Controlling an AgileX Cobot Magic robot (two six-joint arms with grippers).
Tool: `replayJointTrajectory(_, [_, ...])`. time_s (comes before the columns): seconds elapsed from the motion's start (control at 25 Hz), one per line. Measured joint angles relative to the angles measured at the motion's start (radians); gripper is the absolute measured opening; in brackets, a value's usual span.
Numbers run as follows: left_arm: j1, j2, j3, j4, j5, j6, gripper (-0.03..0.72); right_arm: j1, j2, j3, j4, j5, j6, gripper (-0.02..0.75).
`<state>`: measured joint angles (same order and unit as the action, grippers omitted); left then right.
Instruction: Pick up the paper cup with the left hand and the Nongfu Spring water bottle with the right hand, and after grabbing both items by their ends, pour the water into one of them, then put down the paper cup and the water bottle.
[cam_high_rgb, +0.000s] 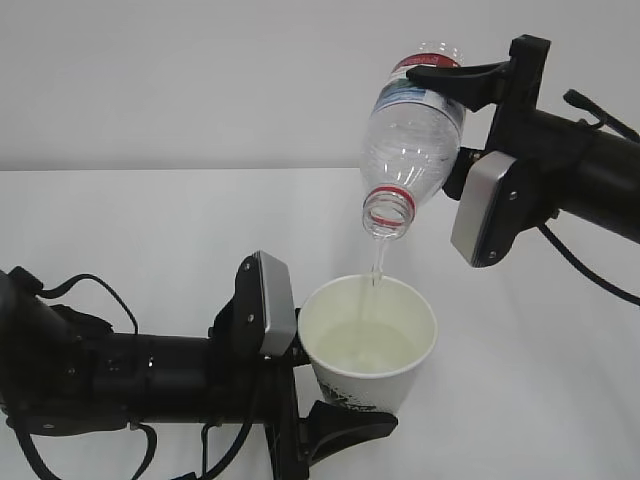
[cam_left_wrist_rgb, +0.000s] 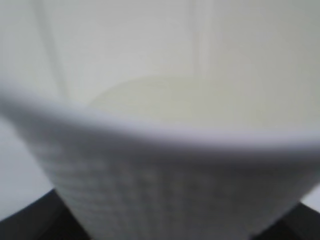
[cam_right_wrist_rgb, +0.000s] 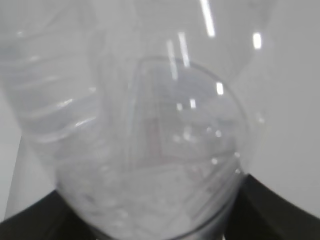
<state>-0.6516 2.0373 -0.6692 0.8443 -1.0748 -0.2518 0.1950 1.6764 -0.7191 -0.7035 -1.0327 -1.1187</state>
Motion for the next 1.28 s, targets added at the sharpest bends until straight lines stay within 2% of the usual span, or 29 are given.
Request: replayJointTrajectory(1.28, [0.0,0.0,0.0,-0.008,0.001,0.0,0.546,0.0,0.0,-0.002,0.0,-0.002,0.0,0.476])
